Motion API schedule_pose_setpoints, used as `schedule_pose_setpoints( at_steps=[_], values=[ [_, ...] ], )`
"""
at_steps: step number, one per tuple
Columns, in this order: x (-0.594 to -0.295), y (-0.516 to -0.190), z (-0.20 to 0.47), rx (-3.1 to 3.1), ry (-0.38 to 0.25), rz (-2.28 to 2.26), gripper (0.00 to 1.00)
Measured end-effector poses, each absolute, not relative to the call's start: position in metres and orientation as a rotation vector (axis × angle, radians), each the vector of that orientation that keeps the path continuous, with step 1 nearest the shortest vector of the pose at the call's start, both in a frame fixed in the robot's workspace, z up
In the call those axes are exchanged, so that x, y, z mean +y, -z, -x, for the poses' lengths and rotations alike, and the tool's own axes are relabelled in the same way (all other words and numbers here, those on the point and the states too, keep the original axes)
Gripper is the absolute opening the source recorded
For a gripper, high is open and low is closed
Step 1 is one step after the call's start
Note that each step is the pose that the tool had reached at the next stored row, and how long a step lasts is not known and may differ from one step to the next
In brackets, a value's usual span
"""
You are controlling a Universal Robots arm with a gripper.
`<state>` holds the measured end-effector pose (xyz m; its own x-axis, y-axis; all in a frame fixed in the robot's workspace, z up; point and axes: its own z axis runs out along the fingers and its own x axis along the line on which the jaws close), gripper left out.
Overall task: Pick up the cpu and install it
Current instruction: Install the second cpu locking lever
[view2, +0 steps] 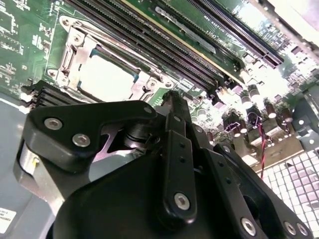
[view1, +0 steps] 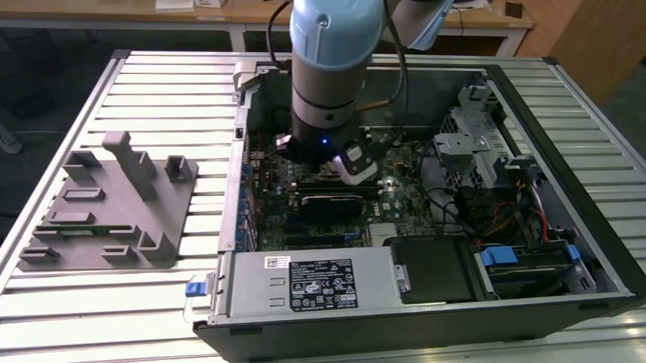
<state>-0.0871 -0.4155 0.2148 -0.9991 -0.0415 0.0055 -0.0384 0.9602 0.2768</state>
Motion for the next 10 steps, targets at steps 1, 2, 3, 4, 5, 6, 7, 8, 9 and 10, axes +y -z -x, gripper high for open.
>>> schedule_pose_setpoints(
  at_steps=[1,2,3,4,5,6,7,8,9,10],
  values=[
    [-0.4155,-0.2155,0.0869,-3.1,0.431,-0.062,0.11],
    [-0.4155,-0.2159,0.0868,-3.101,0.422,-0.059,0.11],
    [-0.4155,-0.2162,0.0865,-3.103,0.413,-0.057,0.11],
    [-0.4154,-0.2163,0.0862,-3.104,0.404,-0.054,0.11],
    [-0.4154,-0.2164,0.0858,-3.105,0.394,-0.051,0.11],
    [-0.4153,-0.2164,0.0854,-3.107,0.386,-0.049,0.11],
    [-0.4152,-0.2164,0.085,-3.108,0.379,-0.046,0.11],
    [-0.415,-0.2165,0.0842,-3.109,0.372,-0.044,0.11],
    [-0.4147,-0.2165,0.0832,-3.109,0.365,-0.042,0.11],
    [-0.4144,-0.2164,0.0819,-3.11,0.359,-0.04,0.11]
  ],
)
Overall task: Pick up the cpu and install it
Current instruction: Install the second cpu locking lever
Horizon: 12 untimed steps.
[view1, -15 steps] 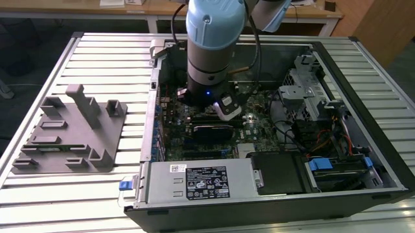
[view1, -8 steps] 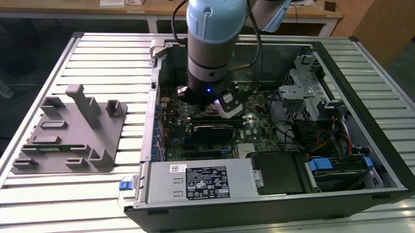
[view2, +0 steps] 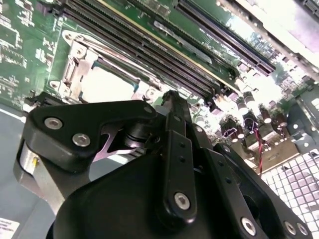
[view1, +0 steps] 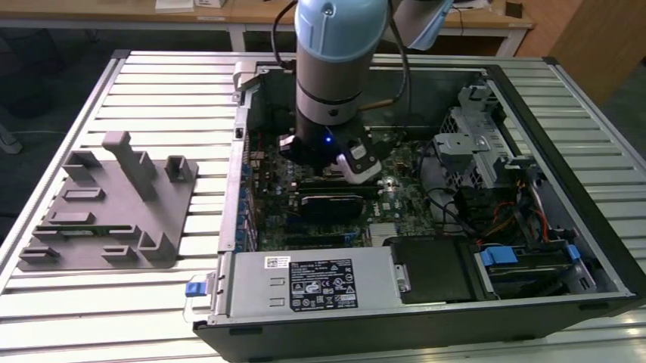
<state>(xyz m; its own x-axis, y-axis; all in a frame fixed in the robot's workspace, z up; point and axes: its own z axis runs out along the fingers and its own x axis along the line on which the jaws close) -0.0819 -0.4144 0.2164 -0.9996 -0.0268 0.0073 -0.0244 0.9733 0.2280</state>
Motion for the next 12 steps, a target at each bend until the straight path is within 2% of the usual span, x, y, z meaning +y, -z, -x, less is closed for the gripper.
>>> schedule_pose_setpoints(
  at_steps=[12],
  values=[
    [-0.405,-0.216,0.064,-3.12,0.279,-0.021,0.11]
  ],
)
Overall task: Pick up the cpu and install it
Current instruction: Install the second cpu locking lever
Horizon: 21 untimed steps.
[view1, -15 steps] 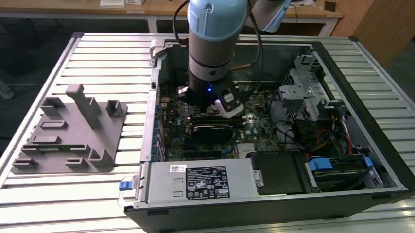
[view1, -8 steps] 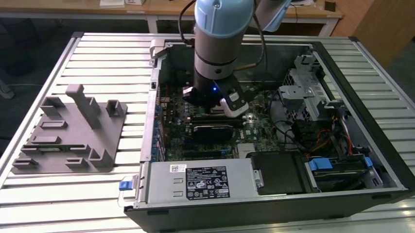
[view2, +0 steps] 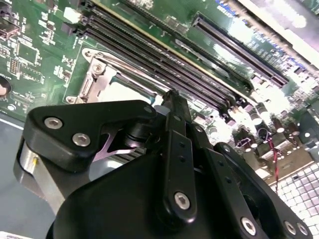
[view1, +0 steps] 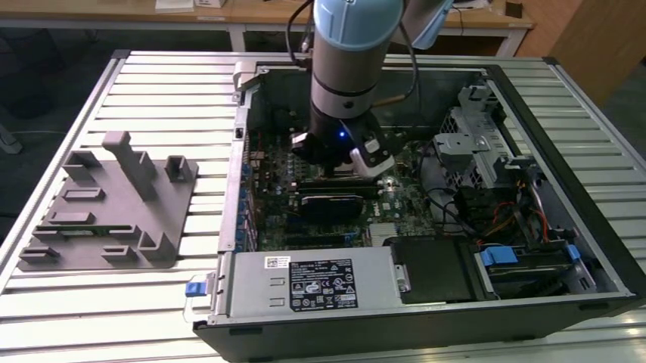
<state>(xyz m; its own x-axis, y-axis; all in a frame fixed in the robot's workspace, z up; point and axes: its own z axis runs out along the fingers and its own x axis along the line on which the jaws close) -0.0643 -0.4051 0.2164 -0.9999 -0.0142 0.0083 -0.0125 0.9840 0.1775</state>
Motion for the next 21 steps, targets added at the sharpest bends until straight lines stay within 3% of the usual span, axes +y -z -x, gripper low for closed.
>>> schedule_pose_setpoints(
  at_steps=[21],
  values=[
    [-0.38,-0.216,0.039,-3.127,0.17,-0.013,0.11]
  ],
)
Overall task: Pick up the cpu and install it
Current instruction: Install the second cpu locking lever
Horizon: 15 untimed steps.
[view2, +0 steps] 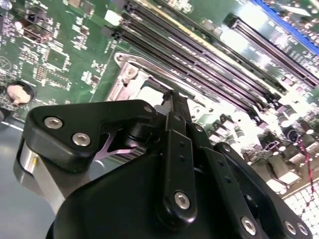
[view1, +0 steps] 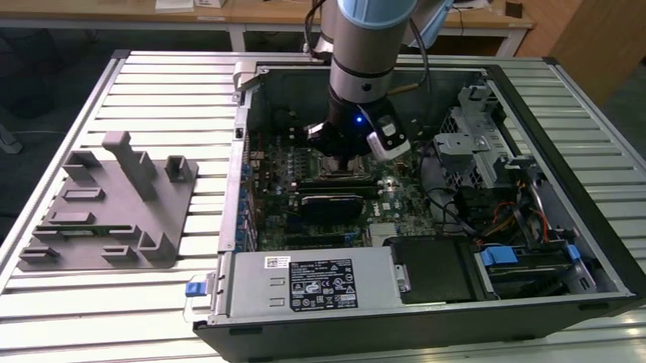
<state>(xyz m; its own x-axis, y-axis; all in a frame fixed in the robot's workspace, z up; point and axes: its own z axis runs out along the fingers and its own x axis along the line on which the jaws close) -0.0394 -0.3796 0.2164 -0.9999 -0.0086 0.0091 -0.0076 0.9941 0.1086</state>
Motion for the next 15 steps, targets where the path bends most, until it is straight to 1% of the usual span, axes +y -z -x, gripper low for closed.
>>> schedule_pose_setpoints(
  at_steps=[15],
  values=[
    [-0.364,-0.217,0.036,-3.128,0.168,-0.013,0.11]
  ],
)
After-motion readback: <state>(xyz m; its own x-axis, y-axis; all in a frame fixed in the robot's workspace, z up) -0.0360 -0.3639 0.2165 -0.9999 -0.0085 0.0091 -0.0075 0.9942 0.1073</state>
